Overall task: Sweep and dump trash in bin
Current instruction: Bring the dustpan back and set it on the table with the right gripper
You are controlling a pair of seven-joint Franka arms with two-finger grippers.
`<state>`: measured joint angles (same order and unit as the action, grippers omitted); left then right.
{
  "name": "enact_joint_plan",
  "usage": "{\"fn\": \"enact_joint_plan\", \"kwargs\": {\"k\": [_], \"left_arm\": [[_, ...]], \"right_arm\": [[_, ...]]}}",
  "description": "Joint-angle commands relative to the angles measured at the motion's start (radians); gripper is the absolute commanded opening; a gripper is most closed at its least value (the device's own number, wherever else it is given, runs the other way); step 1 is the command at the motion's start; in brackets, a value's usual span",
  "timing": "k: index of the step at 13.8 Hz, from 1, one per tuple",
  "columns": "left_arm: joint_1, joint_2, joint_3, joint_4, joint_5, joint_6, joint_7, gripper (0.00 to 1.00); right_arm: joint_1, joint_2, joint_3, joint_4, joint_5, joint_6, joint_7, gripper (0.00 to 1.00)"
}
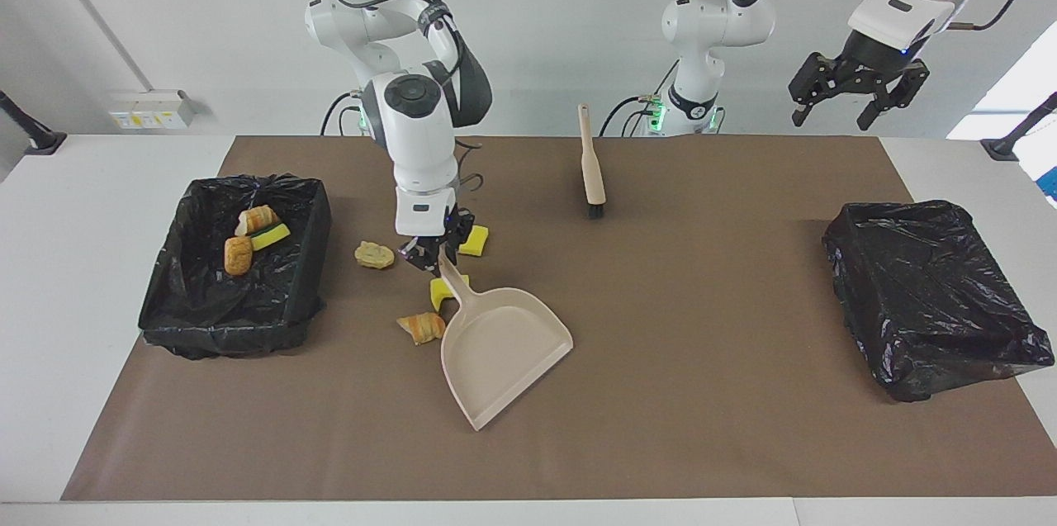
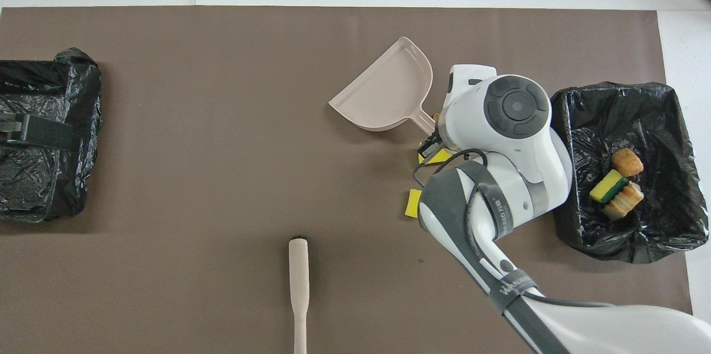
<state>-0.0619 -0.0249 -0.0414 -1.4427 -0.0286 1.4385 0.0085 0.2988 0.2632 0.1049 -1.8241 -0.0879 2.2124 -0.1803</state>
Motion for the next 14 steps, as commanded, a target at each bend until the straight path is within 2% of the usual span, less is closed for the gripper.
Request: {"fn": "enact_joint_plan", "kwargs": {"k": [1, 6, 11, 13, 14], "left_arm": [[0.004, -0.003, 0.001, 0.012, 0.009, -0.023, 0.007, 1.0], [0.005, -0.003, 0.001, 0.012, 0.009, -0.023, 0.007, 1.0], [0.005, -0.003, 0.001, 0.012, 0.009, -0.023, 0.007, 1.0], [0.005, -0.003, 0.001, 0.012, 0.009, -0.023, 0.007, 1.0], [0.005, -0.003, 0.001, 0.012, 0.009, -0.023, 0.007, 1.0]], "right_arm": [[0.077, 0.074, -0.005, 0.095, 0.022, 0.023, 0.254, 0.0], [0.227, 0.22, -0.008, 0.201, 0.0, 0.079, 0.723, 0.0], [0.322, 0.315, -0.016, 0.318, -0.007, 0.078, 0.981, 0.0], [0.322, 0.324, -0.014, 0.344, -0.007, 0.064, 1.019, 0.22], [0.322, 0.324, -0.014, 0.344, -0.007, 0.061, 1.025, 0.42]]}}
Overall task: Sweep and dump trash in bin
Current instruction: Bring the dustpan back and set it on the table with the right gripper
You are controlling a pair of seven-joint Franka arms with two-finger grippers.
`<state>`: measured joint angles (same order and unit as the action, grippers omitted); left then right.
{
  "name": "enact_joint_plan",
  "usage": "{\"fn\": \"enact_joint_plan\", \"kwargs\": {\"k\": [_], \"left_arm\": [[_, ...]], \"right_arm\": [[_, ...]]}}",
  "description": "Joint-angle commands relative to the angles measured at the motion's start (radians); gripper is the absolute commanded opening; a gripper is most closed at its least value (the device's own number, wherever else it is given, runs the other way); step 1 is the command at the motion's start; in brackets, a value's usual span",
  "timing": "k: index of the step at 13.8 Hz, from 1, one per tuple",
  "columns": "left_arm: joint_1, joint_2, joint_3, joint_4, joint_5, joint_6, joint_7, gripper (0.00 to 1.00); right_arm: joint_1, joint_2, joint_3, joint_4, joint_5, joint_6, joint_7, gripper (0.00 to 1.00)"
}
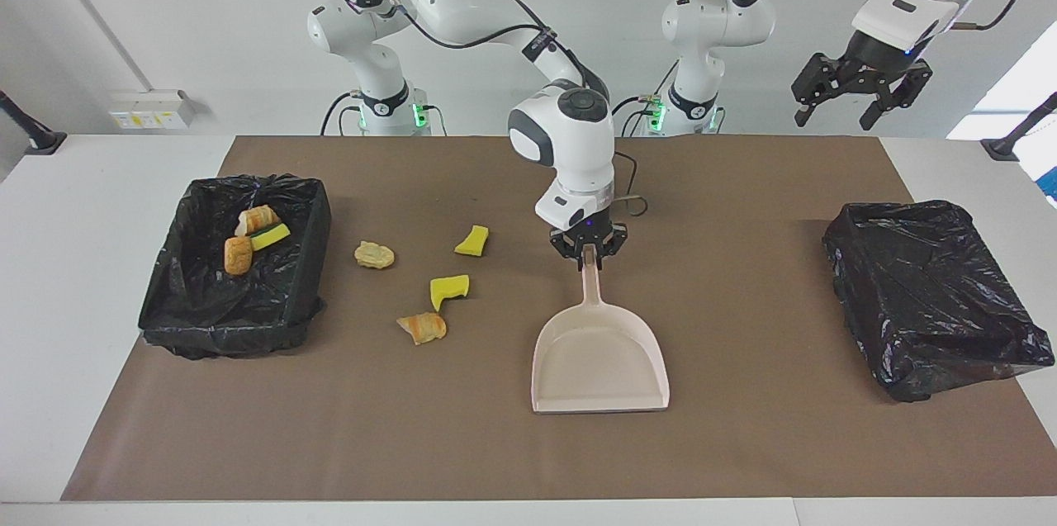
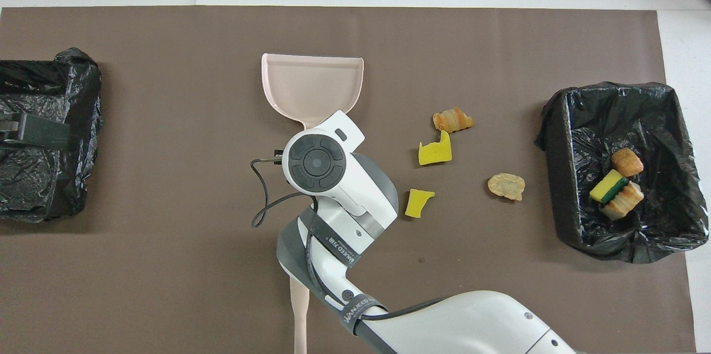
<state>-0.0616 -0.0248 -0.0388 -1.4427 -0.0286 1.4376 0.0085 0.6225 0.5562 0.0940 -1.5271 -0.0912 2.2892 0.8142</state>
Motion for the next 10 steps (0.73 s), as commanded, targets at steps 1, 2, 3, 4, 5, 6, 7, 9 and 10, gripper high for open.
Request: {"fn": "enact_joint_plan", "kwargs": {"k": [1, 2, 3, 4, 5, 6, 7, 9, 10], "left_arm": [[0.005, -0.003, -0.001, 0.012, 0.009, -0.022, 0.007, 1.0], [0.005, -0.003, -0.001, 0.012, 0.009, -0.022, 0.007, 1.0], [0.005, -0.003, -0.001, 0.012, 0.009, -0.022, 0.007, 1.0], [0.005, -0.003, -0.001, 0.012, 0.009, -0.022, 0.007, 1.0], [0.005, -0.003, -0.001, 0.012, 0.009, -0.022, 0.007, 1.0], [0.005, -0.003, -0.001, 0.012, 0.009, -0.022, 0.007, 1.0], [0.005, -0.003, -0.001, 0.012, 0.009, -0.022, 0.007, 1.0], [0.005, -0.003, -0.001, 0.012, 0.009, -0.022, 0.007, 1.0], [0.005, -0.003, -0.001, 0.012, 0.009, -0.022, 0.007, 1.0]], "right_arm": [[0.0, 0.031, -0.003, 0.047, -0.004, -0.017, 0.054, 0.63], [-0.001, 0.024, -0.003, 0.047, -0.004, -0.025, 0.065, 1.0], [0.0, 0.012, -0.002, 0.047, 0.001, -0.042, 0.063, 1.0], [0.0, -0.002, 0.001, 0.045, 0.001, -0.066, 0.063, 1.0], [-0.001, -0.033, 0.003, 0.038, -0.004, -0.091, 0.062, 1.0], [0.002, -0.057, 0.004, 0.03, -0.001, -0.129, 0.06, 1.0], [0.009, -0.079, 0.007, 0.025, 0.002, -0.17, 0.059, 1.0], [0.054, -0.129, 0.01, -0.01, 0.008, -0.244, 0.079, 1.0], [0.062, -0.162, 0.013, -0.048, 0.017, -0.246, 0.089, 1.0]]}}
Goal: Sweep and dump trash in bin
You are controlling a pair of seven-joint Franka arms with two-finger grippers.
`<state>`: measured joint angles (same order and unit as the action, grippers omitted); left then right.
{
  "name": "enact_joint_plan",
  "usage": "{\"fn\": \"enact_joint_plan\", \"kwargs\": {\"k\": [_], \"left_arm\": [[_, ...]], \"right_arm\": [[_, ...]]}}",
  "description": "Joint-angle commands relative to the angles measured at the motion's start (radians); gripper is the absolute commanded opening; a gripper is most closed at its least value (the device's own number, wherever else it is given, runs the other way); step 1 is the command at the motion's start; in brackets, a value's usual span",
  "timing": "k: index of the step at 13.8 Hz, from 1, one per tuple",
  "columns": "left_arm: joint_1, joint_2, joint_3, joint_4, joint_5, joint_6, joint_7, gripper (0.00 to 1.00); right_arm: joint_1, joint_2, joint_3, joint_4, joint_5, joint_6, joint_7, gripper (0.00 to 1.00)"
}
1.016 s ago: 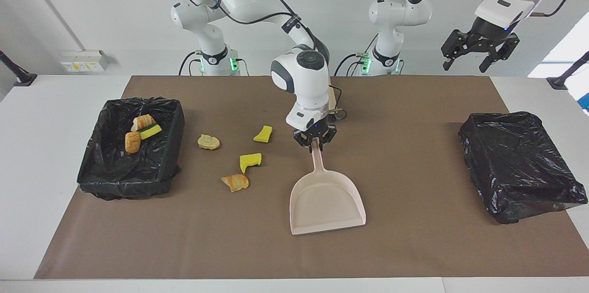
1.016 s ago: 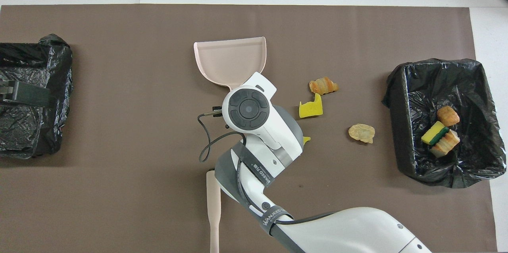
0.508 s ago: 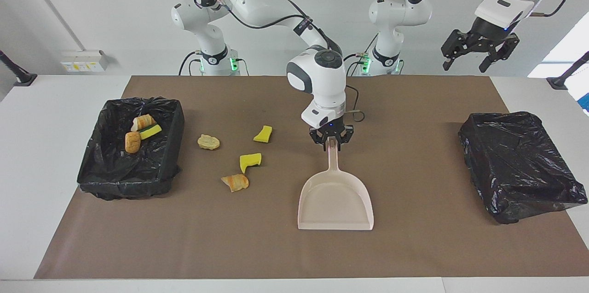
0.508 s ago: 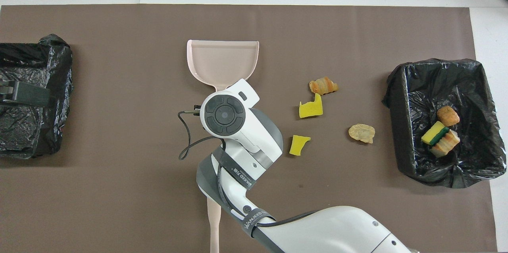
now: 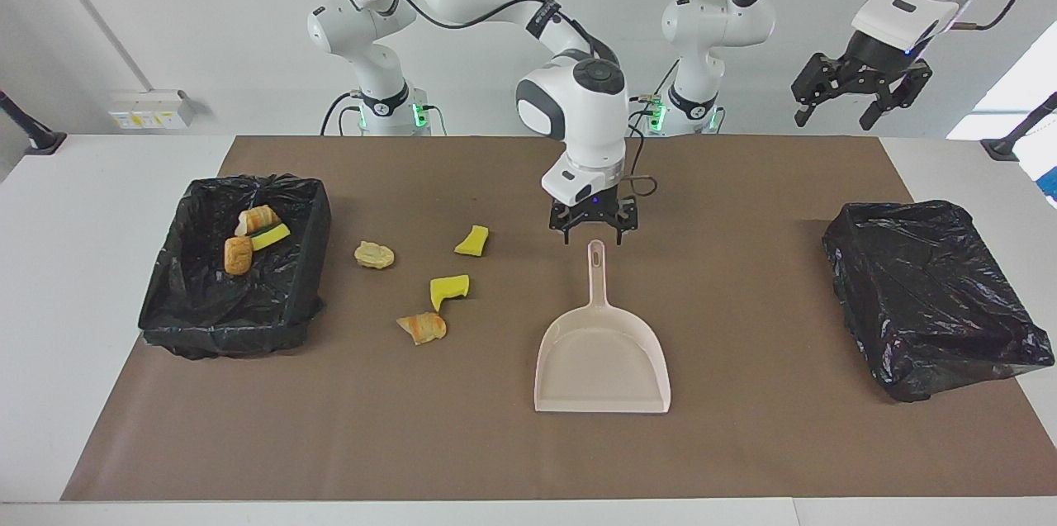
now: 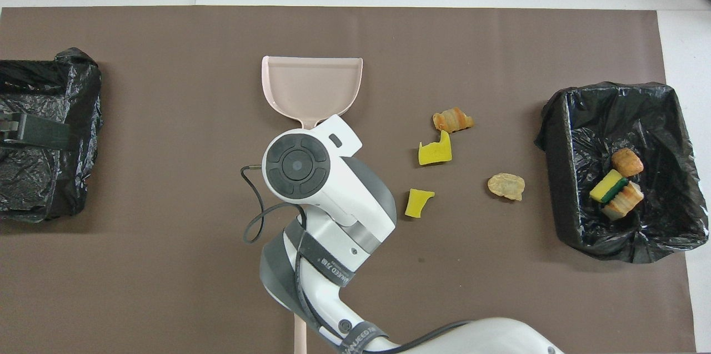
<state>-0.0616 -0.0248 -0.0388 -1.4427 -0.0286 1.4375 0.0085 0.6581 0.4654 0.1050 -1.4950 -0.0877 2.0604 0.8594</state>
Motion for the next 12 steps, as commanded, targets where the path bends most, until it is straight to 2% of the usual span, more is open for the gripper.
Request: {"fn": "enact_joint_plan", "kwargs": {"k": [1, 3, 6, 8, 12], "left_arm": [[0.005, -0.003, -0.001, 0.012, 0.009, -0.022, 0.007, 1.0], [0.005, -0.003, -0.001, 0.012, 0.009, -0.022, 0.007, 1.0], [0.005, -0.003, -0.001, 0.012, 0.009, -0.022, 0.007, 1.0], [0.005, -0.003, -0.001, 0.012, 0.009, -0.022, 0.007, 1.0], [0.005, -0.003, -0.001, 0.012, 0.009, -0.022, 0.007, 1.0]], "right_arm": [[0.043, -0.105, 0.002, -0.134, 0.016, -0.011, 0.067, 1.0], [0.102, -0.181, 0.002, -0.258, 0.016, 0.032, 0.169, 1.0], [0.17, -0.292, 0.002, -0.483, 0.026, 0.197, 0.254, 1.0], [0.214, -0.353, 0.002, -0.582, 0.031, 0.222, 0.305, 1.0], [0.325, -0.378, 0.002, -0.703, 0.029, 0.3, 0.384, 1.0]]}}
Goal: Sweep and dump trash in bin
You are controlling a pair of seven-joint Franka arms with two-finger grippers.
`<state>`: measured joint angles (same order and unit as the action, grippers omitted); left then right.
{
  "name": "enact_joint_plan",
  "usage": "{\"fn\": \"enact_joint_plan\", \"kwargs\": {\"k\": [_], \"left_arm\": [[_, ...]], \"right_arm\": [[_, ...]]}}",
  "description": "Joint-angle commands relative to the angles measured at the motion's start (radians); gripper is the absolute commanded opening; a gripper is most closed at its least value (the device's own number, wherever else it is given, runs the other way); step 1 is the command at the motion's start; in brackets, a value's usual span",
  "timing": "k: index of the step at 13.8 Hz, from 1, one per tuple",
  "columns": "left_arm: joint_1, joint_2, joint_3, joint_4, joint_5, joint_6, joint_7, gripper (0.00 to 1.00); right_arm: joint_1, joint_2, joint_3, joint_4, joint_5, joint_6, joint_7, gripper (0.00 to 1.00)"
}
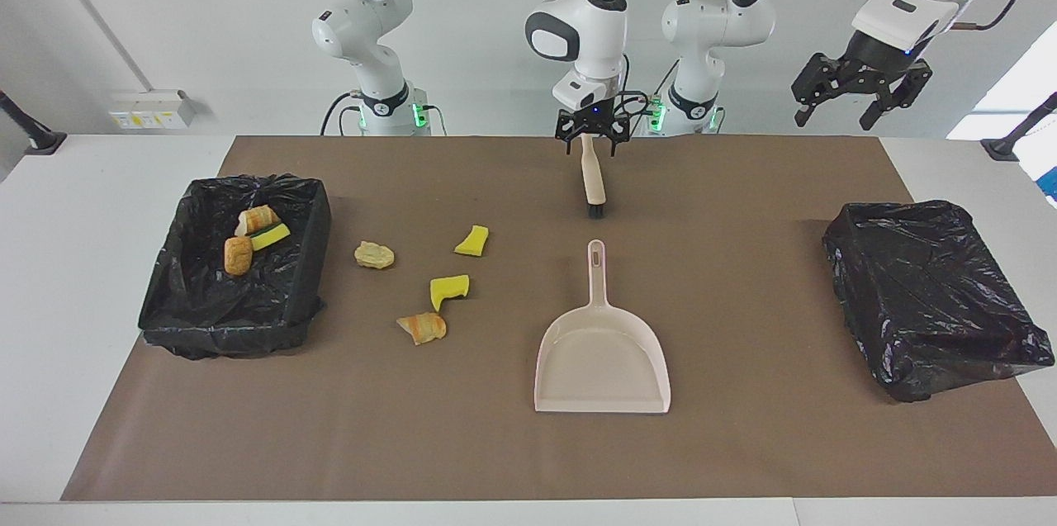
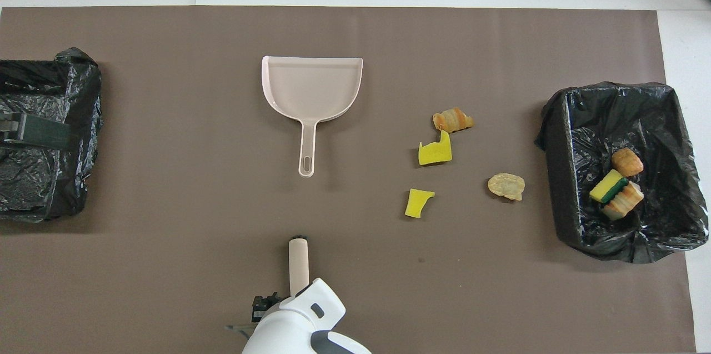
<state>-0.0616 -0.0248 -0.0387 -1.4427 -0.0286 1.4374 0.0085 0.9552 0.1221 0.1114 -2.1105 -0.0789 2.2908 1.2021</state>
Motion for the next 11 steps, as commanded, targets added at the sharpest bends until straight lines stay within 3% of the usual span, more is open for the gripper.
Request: {"fn": "enact_joint_plan", "kwargs": {"k": [1, 4, 8, 11], "left_arm": [[0.005, -0.003, -0.001, 0.012, 0.009, -0.022, 0.007, 1.0], [0.005, -0.003, -0.001, 0.012, 0.009, -0.022, 0.007, 1.0], [0.005, -0.003, -0.001, 0.012, 0.009, -0.022, 0.007, 1.0], [0.005, -0.003, -0.001, 0.012, 0.009, -0.022, 0.007, 1.0]], "right_arm": [[0.042, -0.053, -0.004, -0.109, 0.022, 0.07, 0.059, 1.0], [0.063, -0.082, 0.002, -0.158, 0.027, 0.073, 0.08, 0.99], [0.071, -0.082, 0.004, -0.157, 0.079, 0.076, 0.076, 0.71], [0.073, -0.081, 0.004, -0.154, 0.093, 0.078, 0.054, 0.68]]}}
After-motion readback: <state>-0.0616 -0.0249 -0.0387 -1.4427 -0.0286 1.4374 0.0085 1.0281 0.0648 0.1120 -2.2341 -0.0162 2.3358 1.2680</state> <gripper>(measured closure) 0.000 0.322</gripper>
